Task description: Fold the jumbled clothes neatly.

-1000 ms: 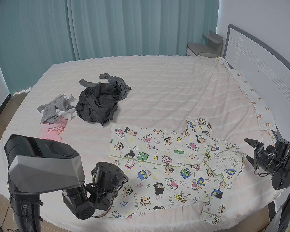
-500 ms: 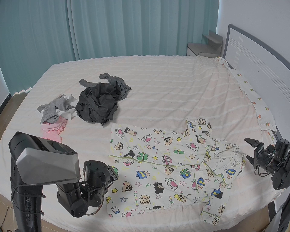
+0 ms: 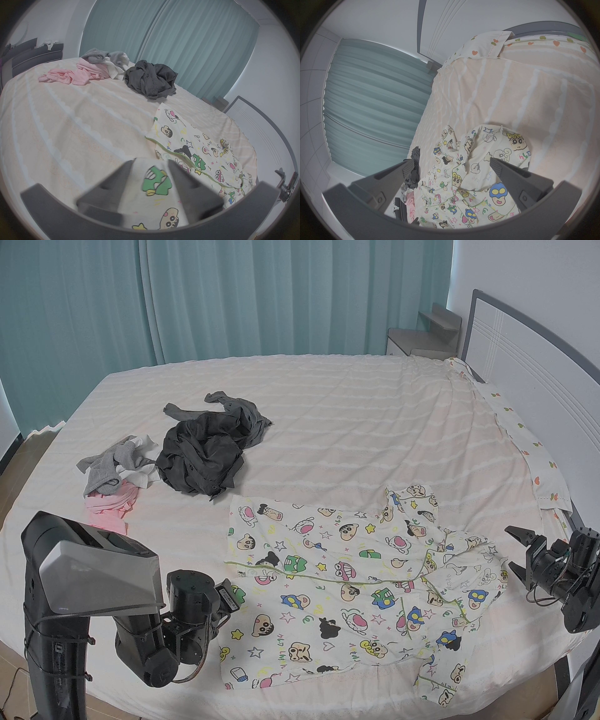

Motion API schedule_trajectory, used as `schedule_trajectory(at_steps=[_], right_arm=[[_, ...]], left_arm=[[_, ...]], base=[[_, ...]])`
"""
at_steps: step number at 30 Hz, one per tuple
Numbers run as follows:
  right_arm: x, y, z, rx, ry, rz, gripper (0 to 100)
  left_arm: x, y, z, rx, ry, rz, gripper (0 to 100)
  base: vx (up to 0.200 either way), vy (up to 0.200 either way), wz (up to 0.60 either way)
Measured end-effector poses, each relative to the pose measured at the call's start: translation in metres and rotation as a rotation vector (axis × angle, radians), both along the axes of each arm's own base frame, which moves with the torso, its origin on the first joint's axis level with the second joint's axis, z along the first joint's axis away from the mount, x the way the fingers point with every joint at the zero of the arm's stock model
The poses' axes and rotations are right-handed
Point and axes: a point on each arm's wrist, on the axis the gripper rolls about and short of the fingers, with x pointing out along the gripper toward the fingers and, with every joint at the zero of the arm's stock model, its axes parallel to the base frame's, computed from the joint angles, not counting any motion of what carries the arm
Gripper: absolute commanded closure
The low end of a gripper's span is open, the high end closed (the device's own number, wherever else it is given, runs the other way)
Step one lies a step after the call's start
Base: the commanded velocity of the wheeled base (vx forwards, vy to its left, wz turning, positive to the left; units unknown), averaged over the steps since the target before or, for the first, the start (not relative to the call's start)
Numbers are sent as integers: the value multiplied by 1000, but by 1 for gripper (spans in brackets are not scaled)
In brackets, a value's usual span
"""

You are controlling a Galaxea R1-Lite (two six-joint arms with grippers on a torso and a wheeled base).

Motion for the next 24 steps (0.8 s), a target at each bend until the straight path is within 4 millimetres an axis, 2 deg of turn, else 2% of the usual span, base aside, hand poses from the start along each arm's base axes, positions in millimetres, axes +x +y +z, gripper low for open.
schedule_trajectory(at_steps=[6,11,14,19,24], right_arm=[[-6,3,3,1,-2,28,0],[-16,13,8,-23,-8,90,0],[-26,20,8,-97,-10,139,0],[-41,30,1,-213,30,211,0],[-49,33,-11,-256,130,258,0]], left_arm=[[-6,7,7,-3,-2,10,0],[-23,15,30,-32,-23,4,0],[-38,18,44,-81,-36,4,0],[-62,19,60,-194,-48,-3,0],[-74,17,68,-261,-55,-11,0]], base=[[0,0,0],[0,0,0],[0,0,0],[-200,0,0],[-200,0,0]])
